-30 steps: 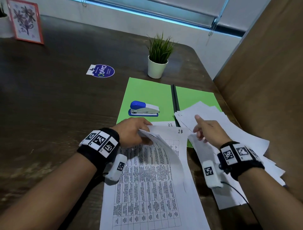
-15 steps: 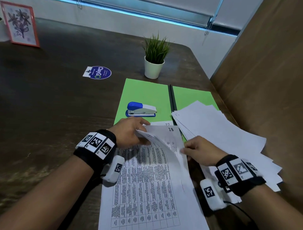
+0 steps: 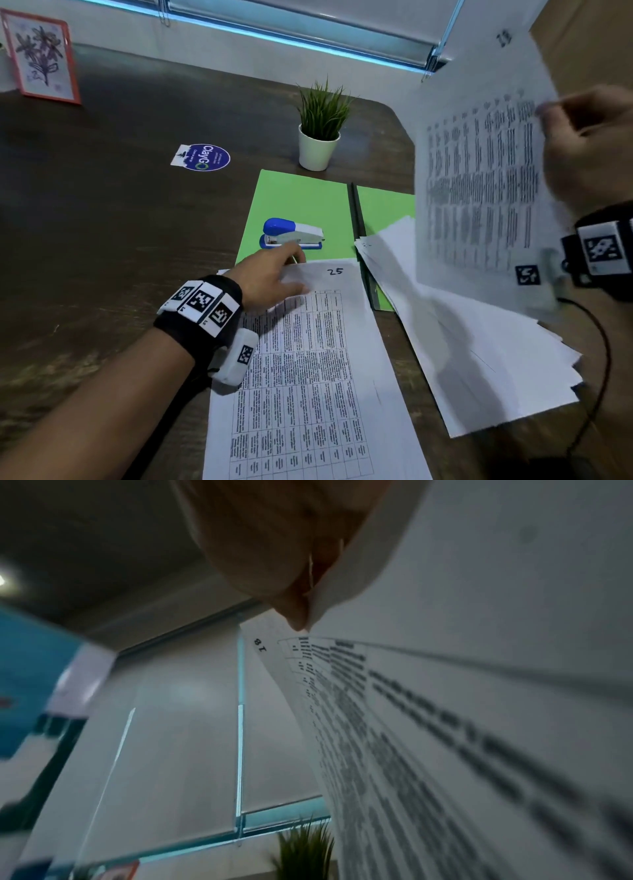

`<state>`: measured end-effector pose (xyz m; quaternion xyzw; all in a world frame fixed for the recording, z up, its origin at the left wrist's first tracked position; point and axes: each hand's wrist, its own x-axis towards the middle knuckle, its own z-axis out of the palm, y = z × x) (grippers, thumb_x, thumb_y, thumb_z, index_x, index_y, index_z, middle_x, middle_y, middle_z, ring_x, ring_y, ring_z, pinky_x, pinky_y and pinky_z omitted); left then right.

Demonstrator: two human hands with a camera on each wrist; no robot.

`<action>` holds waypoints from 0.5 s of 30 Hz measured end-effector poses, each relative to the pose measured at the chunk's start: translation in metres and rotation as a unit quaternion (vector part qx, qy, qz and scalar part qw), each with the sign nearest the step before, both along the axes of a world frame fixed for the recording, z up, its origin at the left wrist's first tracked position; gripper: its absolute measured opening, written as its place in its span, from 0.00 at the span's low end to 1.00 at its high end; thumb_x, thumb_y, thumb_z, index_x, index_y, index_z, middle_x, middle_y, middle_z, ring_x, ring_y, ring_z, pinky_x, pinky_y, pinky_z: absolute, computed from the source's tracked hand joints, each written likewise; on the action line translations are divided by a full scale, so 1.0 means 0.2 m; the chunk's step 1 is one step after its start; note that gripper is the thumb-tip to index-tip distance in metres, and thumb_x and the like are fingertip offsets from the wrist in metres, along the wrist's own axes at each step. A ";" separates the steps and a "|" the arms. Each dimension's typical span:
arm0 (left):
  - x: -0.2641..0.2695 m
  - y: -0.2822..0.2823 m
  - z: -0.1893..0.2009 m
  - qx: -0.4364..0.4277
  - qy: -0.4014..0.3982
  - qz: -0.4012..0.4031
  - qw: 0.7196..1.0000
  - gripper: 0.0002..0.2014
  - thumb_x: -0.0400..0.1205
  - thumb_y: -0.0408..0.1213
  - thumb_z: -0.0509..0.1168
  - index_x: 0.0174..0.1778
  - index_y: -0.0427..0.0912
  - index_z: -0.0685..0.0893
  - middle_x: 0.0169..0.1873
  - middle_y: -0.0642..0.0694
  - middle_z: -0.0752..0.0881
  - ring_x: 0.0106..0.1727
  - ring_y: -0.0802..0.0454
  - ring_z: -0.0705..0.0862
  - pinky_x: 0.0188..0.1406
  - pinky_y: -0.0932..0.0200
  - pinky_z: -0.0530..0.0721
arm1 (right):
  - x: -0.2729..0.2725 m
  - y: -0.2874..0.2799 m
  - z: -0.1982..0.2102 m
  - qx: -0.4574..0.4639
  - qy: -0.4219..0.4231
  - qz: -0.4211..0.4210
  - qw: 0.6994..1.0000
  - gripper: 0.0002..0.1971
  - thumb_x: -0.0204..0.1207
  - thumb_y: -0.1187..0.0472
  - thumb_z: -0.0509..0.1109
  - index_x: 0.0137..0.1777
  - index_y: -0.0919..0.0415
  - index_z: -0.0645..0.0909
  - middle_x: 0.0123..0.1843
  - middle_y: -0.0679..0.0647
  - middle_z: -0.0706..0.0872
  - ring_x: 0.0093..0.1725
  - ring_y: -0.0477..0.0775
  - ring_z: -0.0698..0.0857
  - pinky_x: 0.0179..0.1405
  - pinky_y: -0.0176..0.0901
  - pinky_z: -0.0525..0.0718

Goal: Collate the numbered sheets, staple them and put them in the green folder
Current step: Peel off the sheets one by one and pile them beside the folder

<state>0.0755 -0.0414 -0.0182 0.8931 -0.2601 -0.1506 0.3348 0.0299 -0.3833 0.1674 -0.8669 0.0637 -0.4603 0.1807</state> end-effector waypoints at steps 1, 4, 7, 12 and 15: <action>0.00 0.00 0.00 -0.004 0.002 0.007 1.000 0.15 0.80 0.47 0.73 0.56 0.53 0.75 0.50 0.51 0.83 0.50 0.47 0.85 0.52 0.47 0.86 | 0.00 0.00 0.03 -0.053 0.012 -0.003 0.999 0.18 0.80 0.40 0.65 0.51 0.54 0.86 0.43 0.53 0.89 0.38 0.51 0.85 0.41 0.46 0.85; 0.01 0.00 0.00 -0.016 0.003 0.019 1.000 0.14 0.83 0.44 0.70 0.60 0.52 0.73 0.53 0.51 0.82 0.54 0.47 0.84 0.55 0.49 0.84 | -0.02 0.10 0.03 -0.217 0.069 0.007 0.974 0.16 0.82 0.50 0.65 0.43 0.62 0.85 0.41 0.64 0.87 0.39 0.68 0.84 0.37 0.55 0.80; 0.01 0.00 -0.01 -0.039 -0.001 0.017 0.999 0.09 0.84 0.42 0.69 0.56 0.51 0.77 0.52 0.53 0.83 0.53 0.48 0.83 0.54 0.54 0.83 | -0.03 0.25 -0.12 -0.338 0.172 -0.003 0.925 0.09 0.75 0.63 0.68 0.34 0.64 0.79 0.34 0.65 0.82 0.30 0.69 0.81 0.27 0.45 0.70; 0.01 0.00 -0.01 -0.044 0.004 0.015 0.999 0.08 0.83 0.42 0.70 0.58 0.51 0.83 0.55 0.54 0.85 0.55 0.51 0.85 0.57 0.51 0.86 | 0.00 0.42 -0.48 -0.399 0.410 -0.012 0.820 0.05 0.76 0.65 0.64 0.40 0.57 0.78 0.37 0.55 0.80 0.36 0.61 0.79 0.34 0.45 0.73; 0.01 0.01 -0.02 -0.054 0.031 0.023 0.998 0.13 0.83 0.43 0.71 0.63 0.54 0.84 0.61 0.53 0.86 0.58 0.49 0.88 0.58 0.44 0.89 | 0.02 0.48 -0.70 -0.409 0.498 -0.019 0.765 0.09 0.80 0.61 0.61 0.54 0.55 0.82 0.51 0.54 0.87 0.51 0.60 0.87 0.43 0.46 0.78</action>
